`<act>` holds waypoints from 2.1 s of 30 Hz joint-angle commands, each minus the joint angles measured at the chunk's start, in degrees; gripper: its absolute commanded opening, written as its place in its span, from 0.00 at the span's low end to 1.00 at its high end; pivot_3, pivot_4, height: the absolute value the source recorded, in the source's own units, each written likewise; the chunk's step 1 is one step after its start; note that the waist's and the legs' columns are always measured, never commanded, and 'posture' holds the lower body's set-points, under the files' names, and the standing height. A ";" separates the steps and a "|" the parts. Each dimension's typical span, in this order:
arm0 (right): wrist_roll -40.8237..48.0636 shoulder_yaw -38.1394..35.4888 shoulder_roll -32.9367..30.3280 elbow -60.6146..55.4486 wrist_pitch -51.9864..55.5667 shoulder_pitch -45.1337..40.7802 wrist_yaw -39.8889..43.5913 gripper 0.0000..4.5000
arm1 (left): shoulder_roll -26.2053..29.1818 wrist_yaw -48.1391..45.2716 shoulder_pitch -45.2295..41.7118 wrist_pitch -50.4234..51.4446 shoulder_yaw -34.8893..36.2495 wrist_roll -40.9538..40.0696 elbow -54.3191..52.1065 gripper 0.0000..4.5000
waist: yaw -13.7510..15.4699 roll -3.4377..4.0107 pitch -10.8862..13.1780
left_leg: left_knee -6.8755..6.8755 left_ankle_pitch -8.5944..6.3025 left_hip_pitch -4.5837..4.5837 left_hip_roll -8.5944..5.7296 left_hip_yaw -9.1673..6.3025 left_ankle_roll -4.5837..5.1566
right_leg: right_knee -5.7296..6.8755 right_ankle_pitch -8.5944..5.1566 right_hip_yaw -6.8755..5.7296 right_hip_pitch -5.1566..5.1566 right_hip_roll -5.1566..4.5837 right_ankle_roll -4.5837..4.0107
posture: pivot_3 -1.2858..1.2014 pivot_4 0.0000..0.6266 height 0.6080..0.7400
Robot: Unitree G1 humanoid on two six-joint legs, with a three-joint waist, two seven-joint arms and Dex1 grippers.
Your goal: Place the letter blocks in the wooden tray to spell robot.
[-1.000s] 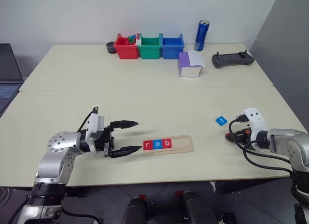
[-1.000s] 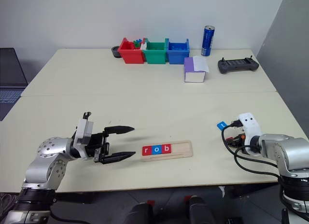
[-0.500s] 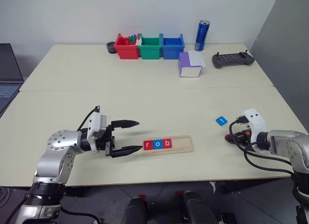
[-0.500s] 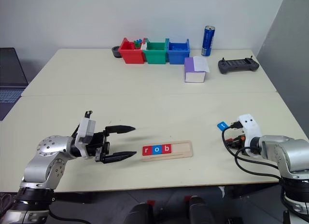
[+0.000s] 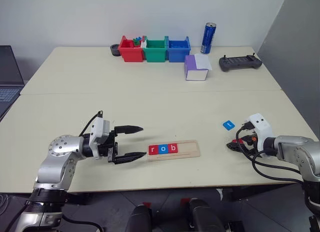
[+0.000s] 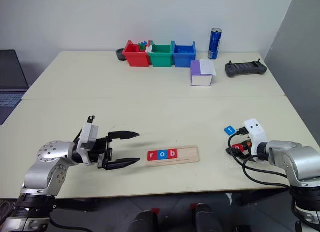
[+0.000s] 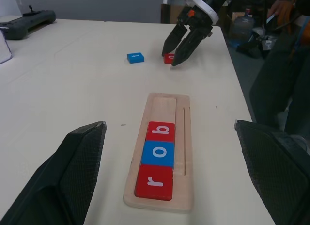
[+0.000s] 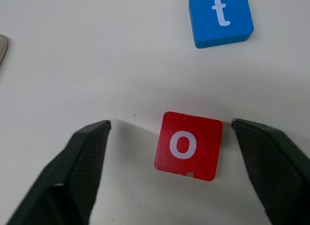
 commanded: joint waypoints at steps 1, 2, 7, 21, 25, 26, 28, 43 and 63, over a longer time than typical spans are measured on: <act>0.86 -1.66 -3.30 0.38 0.82 -1.68 1.18 1.00 | 0.66 -1.06 -0.17 -2.03 0.88 0.39 0.70 1.00 | 0.05 0.01 0.00 | 0.00 0.00 -0.02 0.00 0.00 0.00 | 0.00 0.00 0.00 -0.01 0.00 0.00 | 0.52 0.24 1.00; 0.90 -1.91 -5.09 0.35 -0.83 -2.03 2.42 1.00 | 0.62 -1.22 -0.12 -2.26 0.85 0.46 0.80 1.00 | 0.09 0.02 0.01 | 0.00 0.00 -0.04 0.00 0.00 0.00 | -0.01 0.00 0.00 -0.03 0.00 0.00 | 0.52 0.24 1.00; -1.72 -0.92 -13.26 3.55 -22.14 0.64 13.62 1.00 | 0.45 -1.77 -0.14 -3.01 0.67 0.58 1.44 1.00 | 0.28 0.04 0.03 | -0.07 0.00 -0.14 0.00 0.01 0.01 | -0.12 0.02 -0.01 -0.10 0.00 0.04 | 0.52 0.24 1.00; -17.57 14.37 -16.93 35.83 -78.44 -8.14 47.45 1.00 | 0.45 -4.65 0.07 -5.68 0.69 0.49 3.51 1.00 | -0.50 0.08 0.05 | -0.07 0.00 0.01 0.01 0.07 0.01 | -0.09 0.01 0.01 -0.05 0.00 0.04 | 0.52 0.24 1.00; -22.36 17.73 -14.48 44.71 -84.37 -13.95 49.17 1.00 | 0.71 -5.44 1.17 -7.10 0.91 0.82 3.58 1.00 | -0.39 0.10 0.06 | -0.05 0.00 0.00 0.00 0.07 0.00 | -0.08 0.04 0.02 -0.04 0.00 0.06 | 0.52 0.24 1.00; -22.95 18.17 -14.15 46.00 -85.51 -14.74 49.64 1.00 | 0.79 -5.50 1.58 -7.30 1.07 0.73 3.37 1.00 | -0.33 0.11 0.07 | -0.06 0.00 -0.01 0.00 0.08 0.00 | -0.08 0.04 0.03 -0.05 -0.01 0.06 | 0.52 0.24 1.00; -22.93 18.44 -13.26 47.47 -86.44 -16.17 50.83 1.00 | 0.83 -5.29 2.17 -7.73 1.37 0.60 3.05 1.00 | -0.23 0.11 0.07 | -0.06 0.00 -0.03 0.00 0.08 0.00 | -0.08 0.07 0.02 -0.05 -0.01 0.12 | 0.52 0.24 1.00; -22.87 19.12 -10.52 49.73 -85.12 -19.04 56.93 1.00 | 0.99 -4.57 3.37 -9.21 1.51 0.79 3.18 1.00 | 0.03 0.14 0.08 | -0.06 0.00 0.01 0.00 0.08 0.00 | 0.02 0.07 0.02 -0.05 -0.01 0.10 | 0.52 0.24 1.00; -25.30 21.66 -8.03 57.39 -87.61 -20.11 57.56 0.32 | 2.62 -2.01 3.70 -5.60 1.85 -0.17 -0.79 1.00 | -0.04 0.13 0.08 | -0.04 0.00 0.18 0.00 0.08 0.00 | 0.10 0.05 0.03 0.07 -0.01 0.07 | 0.52 0.24 1.00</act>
